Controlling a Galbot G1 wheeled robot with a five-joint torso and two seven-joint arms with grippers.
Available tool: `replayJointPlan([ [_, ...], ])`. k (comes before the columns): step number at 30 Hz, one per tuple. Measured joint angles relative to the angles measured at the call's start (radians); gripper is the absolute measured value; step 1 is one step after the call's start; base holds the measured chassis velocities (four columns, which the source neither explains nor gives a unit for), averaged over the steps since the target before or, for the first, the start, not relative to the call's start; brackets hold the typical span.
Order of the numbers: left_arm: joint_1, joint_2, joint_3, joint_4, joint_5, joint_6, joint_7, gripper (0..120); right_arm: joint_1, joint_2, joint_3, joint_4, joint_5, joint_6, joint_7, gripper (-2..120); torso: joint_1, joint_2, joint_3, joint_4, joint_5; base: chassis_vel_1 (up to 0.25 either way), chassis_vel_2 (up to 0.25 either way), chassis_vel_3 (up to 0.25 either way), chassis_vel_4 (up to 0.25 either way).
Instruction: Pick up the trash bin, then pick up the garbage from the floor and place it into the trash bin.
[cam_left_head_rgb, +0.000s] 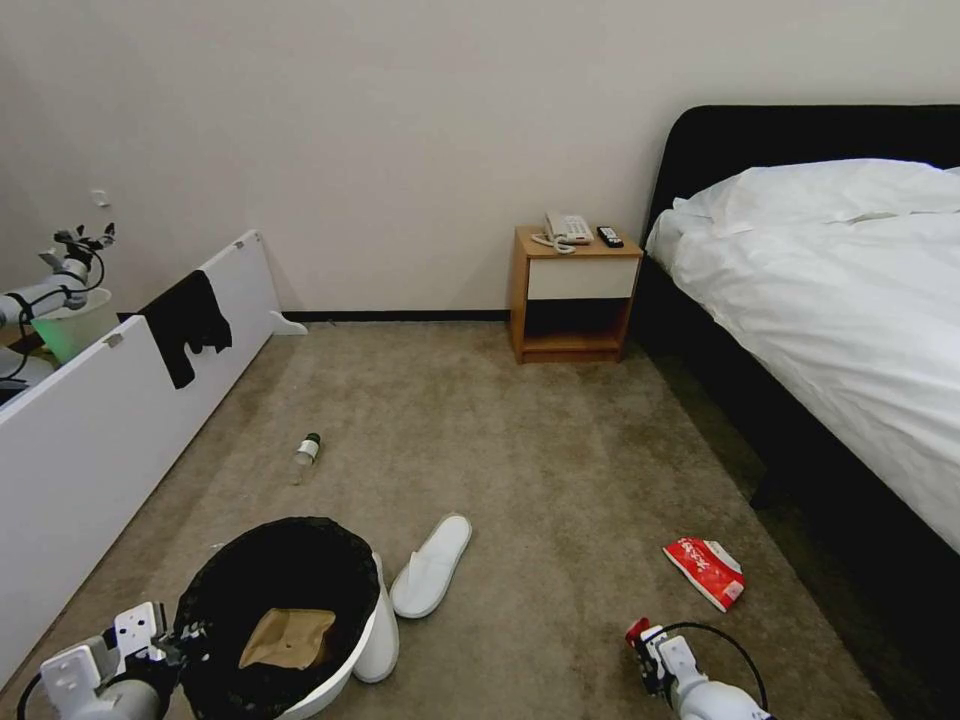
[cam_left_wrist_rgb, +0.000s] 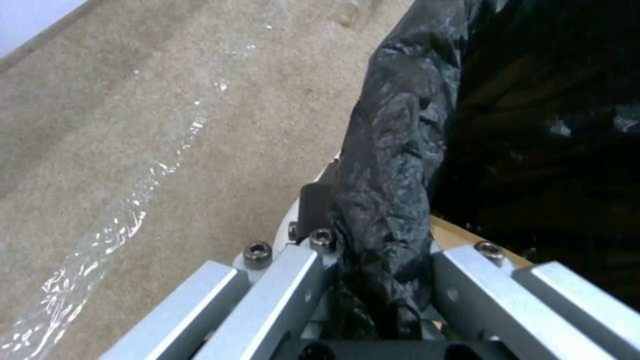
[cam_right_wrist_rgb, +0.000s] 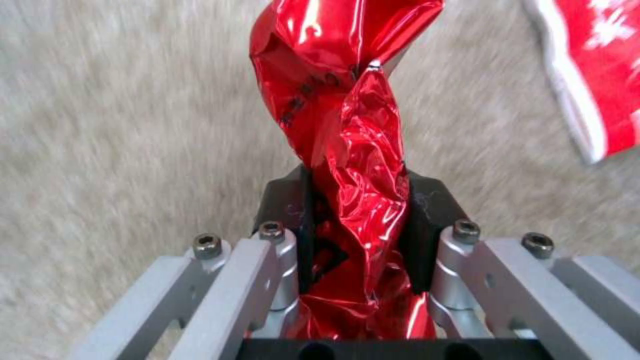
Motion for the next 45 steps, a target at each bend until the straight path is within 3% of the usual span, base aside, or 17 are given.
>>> replayJointPlan([
  [16,0.010,0.017,0.005,-0.047,-0.056,0.002,-0.024,2,0.032,-0.160,0.139,0.302,0.097,-0.001,0.045,22,0.000,0.000,0.000,0.0005,-0.0003,0.000,0.000,0.000,0.000],
  [20,0.003,0.033,0.005,-0.065,-0.117,0.002,-0.053,2,0.057,-0.218,0.195,0.434,0.133,0.012,0.046,22,0.000,0.000,0.000,0.0003,-0.0004,0.000,0.000,0.000,0.000],
  [22,0.003,0.075,0.007,-0.098,-0.198,0.002,-0.090,2,0.115,-0.301,0.317,0.651,0.236,0.050,0.001,20,0.000,0.000,0.000,0.0002,-0.0003,0.000,0.000,0.000,0.000],
  [25,0.007,0.087,0.014,-0.106,-0.201,0.002,-0.092,2,0.172,-0.313,0.324,0.719,0.279,0.059,-0.021,20,0.000,0.000,0.000,0.0000,0.0000,0.000,0.000,0.000,0.000],
  [33,0.014,0.110,0.030,-0.117,-0.204,0.002,-0.093,2,0.382,-0.257,0.223,0.843,0.468,0.055,-0.020,19,0.000,0.000,0.000,0.0003,-0.0006,0.000,0.000,0.000,0.000],
  [38,0.014,0.123,0.034,-0.117,-0.204,0.002,-0.093,2,0.548,-0.174,0.100,0.868,0.568,0.013,0.015,19,0.000,0.000,0.000,0.0003,-0.0001,0.000,0.000,0.000,0.000],
  [40,0.014,0.128,0.035,-0.117,-0.204,0.002,-0.092,2,0.673,-0.112,0.012,0.869,0.614,-0.019,0.044,19,0.000,0.000,0.000,0.0004,-0.0006,0.000,0.000,0.000,0.000],
  [45,0.014,0.134,0.034,-0.121,-0.204,0.002,-0.091,2,0.796,-0.017,-0.093,0.862,0.689,-0.070,0.088,19,0.000,0.000,0.000,0.0005,-0.0005,0.000,0.000,0.000,0.000],
])
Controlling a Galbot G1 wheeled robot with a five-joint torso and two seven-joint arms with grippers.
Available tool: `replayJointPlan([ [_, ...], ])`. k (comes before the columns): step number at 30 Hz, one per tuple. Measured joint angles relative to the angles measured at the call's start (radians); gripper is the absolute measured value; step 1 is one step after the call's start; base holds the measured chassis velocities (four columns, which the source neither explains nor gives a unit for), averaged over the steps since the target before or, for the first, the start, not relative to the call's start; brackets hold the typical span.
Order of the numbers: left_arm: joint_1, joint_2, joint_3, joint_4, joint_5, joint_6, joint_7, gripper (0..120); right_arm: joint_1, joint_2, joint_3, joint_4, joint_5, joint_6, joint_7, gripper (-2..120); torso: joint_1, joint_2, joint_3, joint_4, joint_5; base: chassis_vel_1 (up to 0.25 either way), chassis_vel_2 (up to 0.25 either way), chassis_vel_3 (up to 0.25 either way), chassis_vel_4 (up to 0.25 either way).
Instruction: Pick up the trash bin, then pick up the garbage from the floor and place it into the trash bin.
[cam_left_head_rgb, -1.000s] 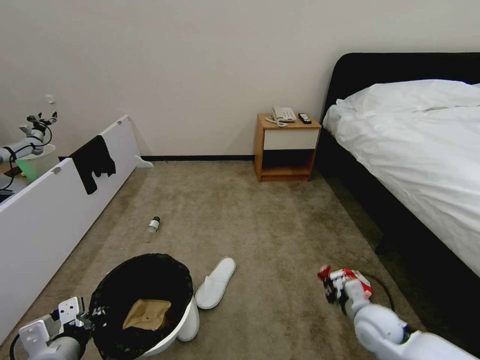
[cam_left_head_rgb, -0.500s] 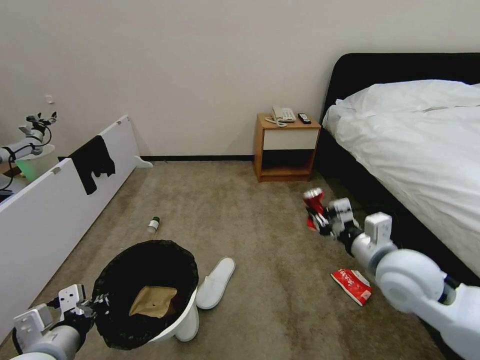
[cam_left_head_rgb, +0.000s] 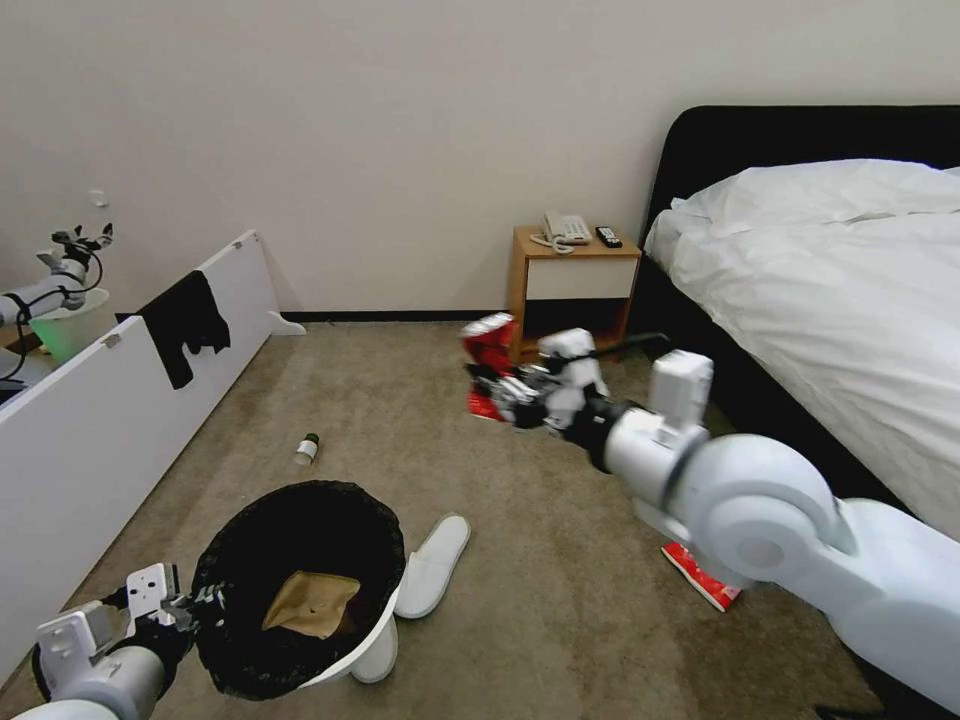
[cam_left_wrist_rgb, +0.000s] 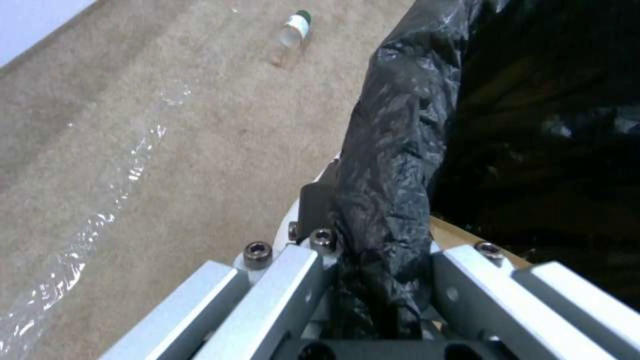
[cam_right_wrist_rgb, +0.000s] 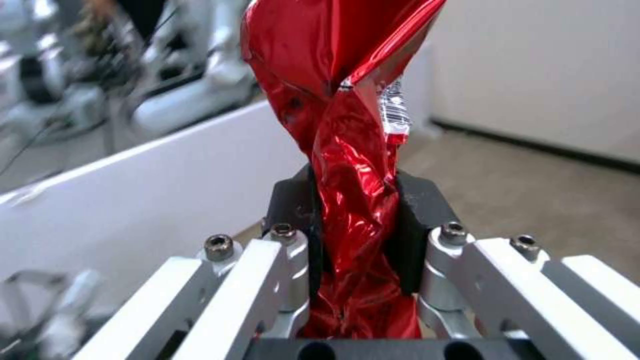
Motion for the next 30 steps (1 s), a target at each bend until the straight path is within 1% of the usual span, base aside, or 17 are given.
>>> replayJointPlan([
  [1,0.000,0.000,0.000,0.000,0.000,0.000,0.000,2,0.000,0.000,0.000,0.000,0.000,0.000,0.000,19,0.000,0.000,0.000,0.0000,0.0000,0.000,0.000,0.000,0.000],
  [2,0.000,0.004,-0.001,-0.002,0.000,0.000,0.000,2,0.040,0.037,-0.047,-0.006,0.019,-0.017,0.015,19,0.000,0.000,0.000,0.0000,0.0001,0.000,0.000,0.000,0.000],
  [4,0.001,0.008,-0.002,-0.006,-0.001,0.000,0.000,2,0.083,0.077,-0.101,-0.021,0.036,-0.041,0.033,19,0.000,0.000,0.000,-0.0001,0.0000,0.000,0.000,0.000,0.000],
  [6,0.002,0.008,-0.003,-0.007,-0.001,0.000,0.000,2,0.087,0.082,-0.106,-0.023,0.039,-0.045,0.037,19,0.000,0.000,0.000,-0.0001,0.0000,0.000,0.000,0.000,0.000],
  [7,0.003,0.011,-0.003,-0.011,-0.002,0.000,0.000,2,0.108,0.113,-0.141,-0.036,0.067,-0.074,0.063,19,0.000,0.000,0.000,0.0000,0.0002,0.000,0.000,0.000,0.000],
  [8,0.003,0.011,-0.003,-0.011,-0.002,0.000,0.000,2,0.108,0.113,-0.141,-0.036,0.067,-0.074,0.063,19,0.000,0.000,0.000,0.0000,0.0002,0.000,0.000,0.000,0.000],
  [10,0.003,0.015,-0.003,-0.013,-0.002,0.000,0.000,2,0.122,0.138,-0.178,-0.041,0.097,-0.111,0.093,19,0.000,0.000,0.000,-0.0003,0.0003,0.000,0.000,0.000,0.000],
  [13,0.002,0.018,-0.003,-0.013,-0.003,0.000,0.001,2,0.127,0.147,-0.192,-0.042,0.106,-0.124,0.104,19,0.000,0.000,0.000,-0.0004,0.0003,0.000,0.000,0.000,0.000],
  [15,0.000,0.025,-0.003,-0.013,-0.005,0.000,0.001,2,0.141,0.167,-0.228,-0.049,0.122,-0.149,0.126,19,0.000,0.000,0.000,-0.0003,0.0003,0.000,0.000,0.000,0.000],
  [17,0.000,0.026,-0.003,-0.013,-0.005,0.000,0.001,2,0.143,0.171,-0.234,-0.052,0.125,-0.156,0.129,19,0.000,0.000,0.000,-0.0002,0.0003,0.000,0.000,0.000,0.000],
  [18,-0.001,0.027,-0.003,-0.013,-0.005,0.000,0.001,2,0.146,0.181,-0.248,-0.061,0.137,-0.177,0.140,19,0.000,0.000,0.000,-0.0003,0.0003,0.000,0.000,0.000,0.000],
  [20,-0.002,0.027,-0.002,-0.013,-0.005,0.000,0.001,2,0.147,0.190,-0.261,-0.067,0.141,-0.191,0.148,19,0.000,0.000,0.000,-0.0003,0.0003,0.000,0.000,0.000,0.000],
  [23,-0.002,0.027,-0.001,-0.013,-0.005,0.000,0.001,2,0.147,0.195,-0.274,-0.073,0.141,-0.197,0.151,19,0.000,0.000,0.000,-0.0003,0.0003,0.000,0.000,0.000,0.000],
  [30,-0.005,0.030,-0.001,-0.012,-0.009,0.000,0.002,2,0.139,0.241,-0.333,-0.114,0.124,-0.204,0.167,19,0.000,0.000,0.000,-0.0003,0.0003,0.000,0.000,0.000,0.000],
])
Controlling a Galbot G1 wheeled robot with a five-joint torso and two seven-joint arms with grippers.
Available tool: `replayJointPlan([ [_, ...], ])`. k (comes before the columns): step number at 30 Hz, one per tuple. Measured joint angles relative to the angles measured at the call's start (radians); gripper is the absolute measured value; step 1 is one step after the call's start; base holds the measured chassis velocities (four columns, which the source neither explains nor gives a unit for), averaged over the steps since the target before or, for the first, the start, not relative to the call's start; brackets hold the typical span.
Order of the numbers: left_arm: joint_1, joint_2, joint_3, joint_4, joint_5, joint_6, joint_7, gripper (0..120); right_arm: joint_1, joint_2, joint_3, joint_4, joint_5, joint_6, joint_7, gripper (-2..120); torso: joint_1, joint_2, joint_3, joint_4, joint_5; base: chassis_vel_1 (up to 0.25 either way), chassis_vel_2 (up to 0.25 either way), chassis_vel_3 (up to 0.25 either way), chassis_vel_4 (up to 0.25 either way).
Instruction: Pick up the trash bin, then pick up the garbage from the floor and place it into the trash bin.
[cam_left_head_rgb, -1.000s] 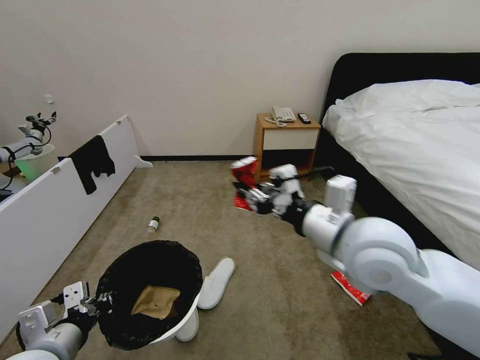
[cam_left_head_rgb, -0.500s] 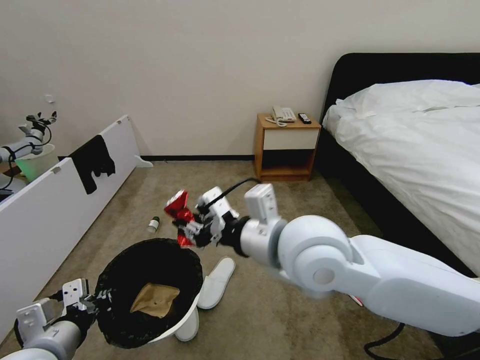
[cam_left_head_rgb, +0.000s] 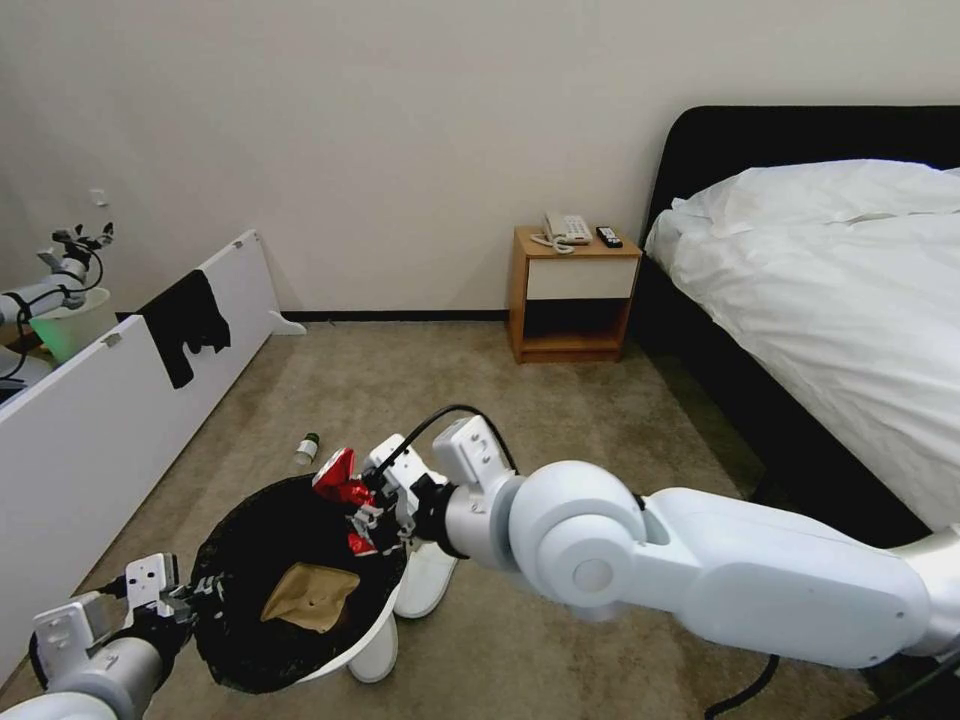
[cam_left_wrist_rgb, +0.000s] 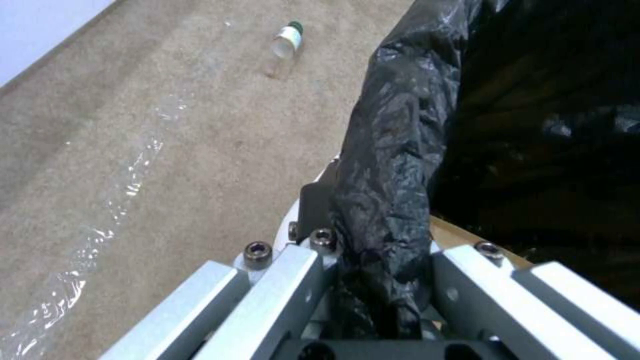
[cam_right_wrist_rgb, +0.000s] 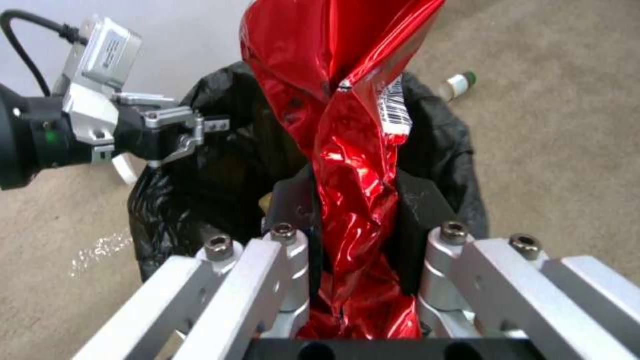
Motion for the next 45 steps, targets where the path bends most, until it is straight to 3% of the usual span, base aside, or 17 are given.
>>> replayJointPlan([
  [17,0.001,-0.006,0.003,-0.007,-0.002,0.000,0.001,2,-0.006,0.101,-0.072,-0.082,-0.023,-0.003,0.019,19,0.000,0.000,0.000,0.0000,0.0000,0.000,0.000,0.000,0.000],
  [34,0.009,-0.014,-0.001,-0.021,-0.005,0.000,0.001,2,-0.097,0.170,-0.115,-0.227,-0.117,-0.004,0.050,19,0.000,0.000,0.000,0.0000,0.0001,0.000,0.000,0.000,0.000],
  [45,0.005,-0.022,0.003,-0.016,-0.004,0.000,0.002,2,-0.103,0.186,-0.104,-0.240,-0.123,-0.002,0.055,59,0.000,0.000,0.000,0.0000,0.0000,0.000,0.000,0.000,0.000],
])
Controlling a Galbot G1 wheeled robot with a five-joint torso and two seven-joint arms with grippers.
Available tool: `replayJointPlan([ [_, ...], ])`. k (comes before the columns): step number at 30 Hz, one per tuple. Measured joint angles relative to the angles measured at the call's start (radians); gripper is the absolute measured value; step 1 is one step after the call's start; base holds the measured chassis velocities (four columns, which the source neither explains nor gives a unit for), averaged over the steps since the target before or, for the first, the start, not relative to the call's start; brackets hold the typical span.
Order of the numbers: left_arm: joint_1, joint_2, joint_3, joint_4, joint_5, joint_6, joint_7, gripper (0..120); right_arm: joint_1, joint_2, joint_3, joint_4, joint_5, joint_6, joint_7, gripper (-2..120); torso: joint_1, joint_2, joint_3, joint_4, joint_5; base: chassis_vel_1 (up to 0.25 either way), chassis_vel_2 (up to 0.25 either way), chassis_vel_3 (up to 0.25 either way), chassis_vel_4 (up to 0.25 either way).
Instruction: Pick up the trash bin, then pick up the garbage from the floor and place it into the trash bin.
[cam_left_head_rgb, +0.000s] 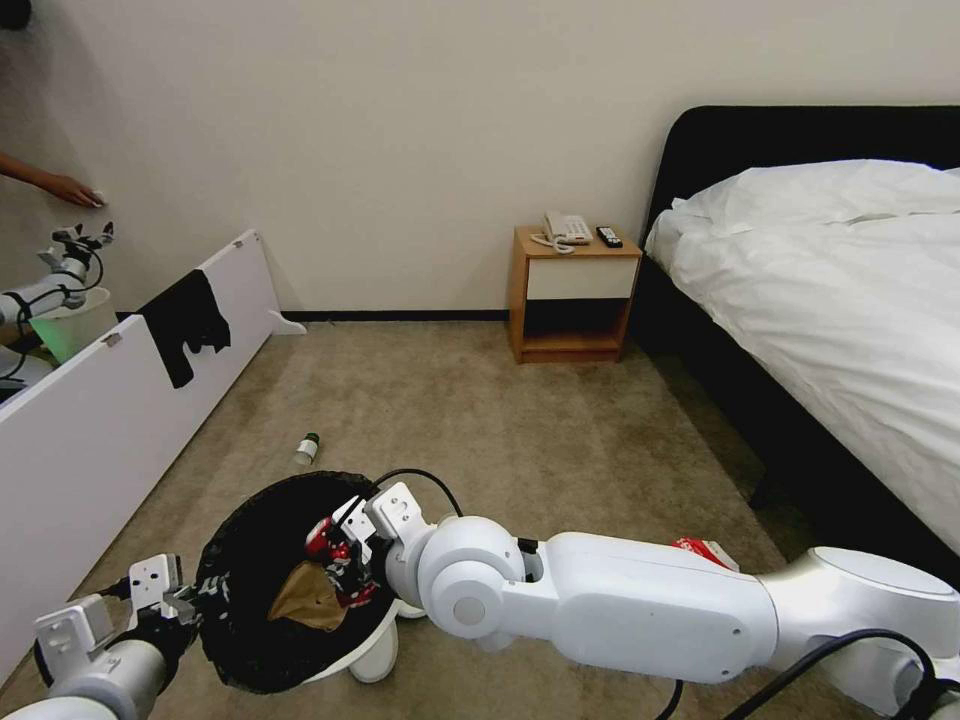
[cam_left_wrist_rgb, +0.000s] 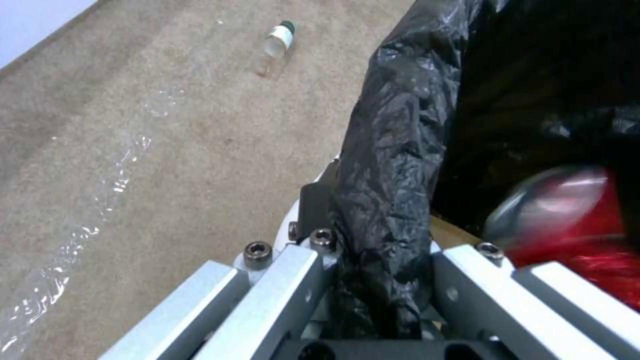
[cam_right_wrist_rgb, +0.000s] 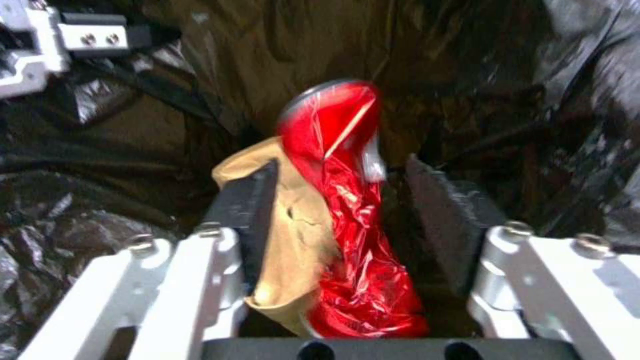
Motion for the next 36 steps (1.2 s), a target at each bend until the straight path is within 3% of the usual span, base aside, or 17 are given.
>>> replayJointPlan([
  [9,-0.001,-0.002,0.001,0.006,0.002,0.000,0.001,2,0.005,0.011,0.018,0.005,0.004,0.002,0.000,95,0.000,0.000,0.000,0.0001,0.0000,0.000,0.000,0.000,0.000],
  [19,-0.001,0.000,-0.003,0.018,0.005,0.000,0.001,2,0.017,0.008,0.078,0.076,0.036,0.006,0.022,100,0.000,0.000,0.000,0.0001,0.0000,0.000,0.000,0.000,0.000],
  [25,0.001,0.004,-0.009,0.029,0.008,0.000,0.001,2,0.036,-0.022,0.204,0.164,0.066,0.016,0.022,100,0.000,0.000,0.000,0.0002,0.0000,0.000,0.000,0.000,0.000],
  [31,0.006,0.004,-0.017,0.033,0.014,0.000,0.001,2,0.032,-0.132,0.349,0.212,0.050,0.050,-0.022,100,0.000,0.000,0.000,0.0002,0.0002,0.000,0.000,0.000,0.000],
  [33,0.009,0.004,-0.020,0.033,0.018,0.000,0.002,2,-0.014,-0.238,0.458,0.248,0.008,0.088,-0.069,100,0.000,0.000,0.000,-0.0002,0.0005,0.000,0.000,0.000,0.000],
  [34,0.009,0.004,-0.020,0.033,0.018,0.000,0.002,2,-0.014,-0.238,0.458,0.248,0.008,0.088,-0.069,100,0.000,0.000,0.000,-0.0002,0.0005,0.000,0.000,0.000,0.000],
  [36,0.012,0.003,-0.023,0.033,0.022,0.000,0.003,2,-0.100,-0.338,0.591,0.284,-0.065,0.152,-0.128,100,0.000,0.000,0.000,-0.0001,0.0004,0.000,0.000,0.000,0.000],
])
